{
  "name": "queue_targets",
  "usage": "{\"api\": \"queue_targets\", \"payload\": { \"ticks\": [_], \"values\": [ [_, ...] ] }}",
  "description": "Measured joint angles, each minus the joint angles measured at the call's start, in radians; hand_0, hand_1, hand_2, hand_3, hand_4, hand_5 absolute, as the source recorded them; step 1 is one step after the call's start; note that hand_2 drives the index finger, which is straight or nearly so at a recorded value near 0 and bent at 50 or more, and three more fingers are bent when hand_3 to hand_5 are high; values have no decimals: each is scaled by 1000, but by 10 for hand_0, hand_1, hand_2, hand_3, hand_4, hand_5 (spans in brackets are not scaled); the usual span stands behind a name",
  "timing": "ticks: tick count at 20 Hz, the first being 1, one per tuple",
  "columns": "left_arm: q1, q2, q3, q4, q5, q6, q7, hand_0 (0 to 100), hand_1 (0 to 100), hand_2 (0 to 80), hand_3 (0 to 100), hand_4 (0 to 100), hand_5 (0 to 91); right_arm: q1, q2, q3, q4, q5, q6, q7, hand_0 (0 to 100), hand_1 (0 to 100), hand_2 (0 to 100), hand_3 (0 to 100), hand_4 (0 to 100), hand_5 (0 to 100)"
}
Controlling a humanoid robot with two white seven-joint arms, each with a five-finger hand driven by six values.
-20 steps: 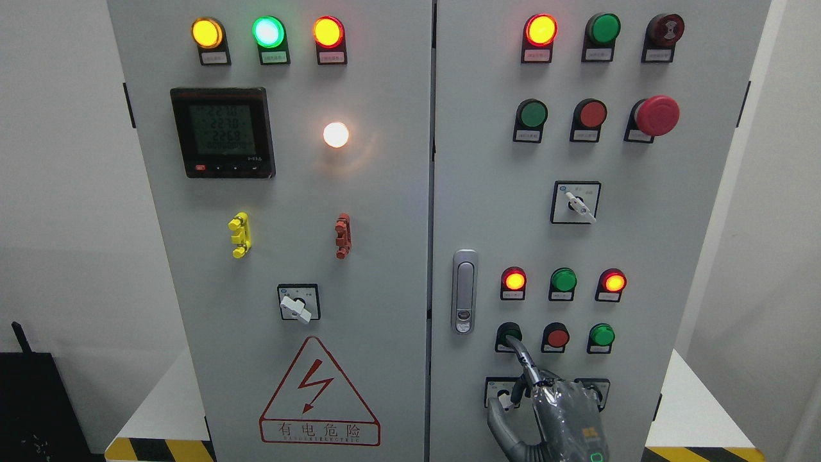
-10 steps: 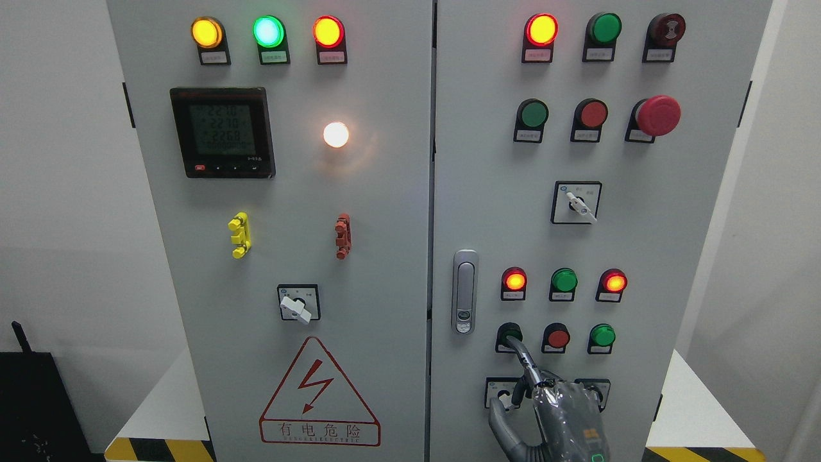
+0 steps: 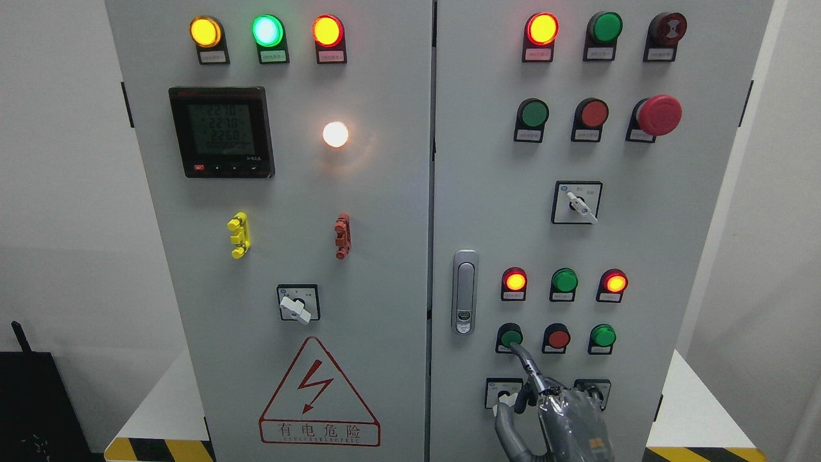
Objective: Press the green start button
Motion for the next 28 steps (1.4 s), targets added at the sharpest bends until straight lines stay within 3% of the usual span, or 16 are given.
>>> {"api": "queue_targets", "payload": {
  "ticks": [10, 22, 28],
  "values": [
    [0, 0, 0, 0, 0, 0, 0, 120, 556, 0, 0, 0, 0, 59, 0, 0, -57, -228, -1, 13, 805, 303, 0, 609, 567, 486],
    [0, 0, 0, 0, 0, 0, 0, 120, 556, 0, 0, 0, 0, 164, 0, 41, -134, -592, 38, 46, 679, 247, 0, 345, 307, 161],
    [0, 0, 0, 0, 0, 0, 0, 120, 556, 0, 0, 0, 0, 221, 0, 59, -173, -716, 52, 78, 604, 228, 0, 179, 117, 0]
  ]
}}
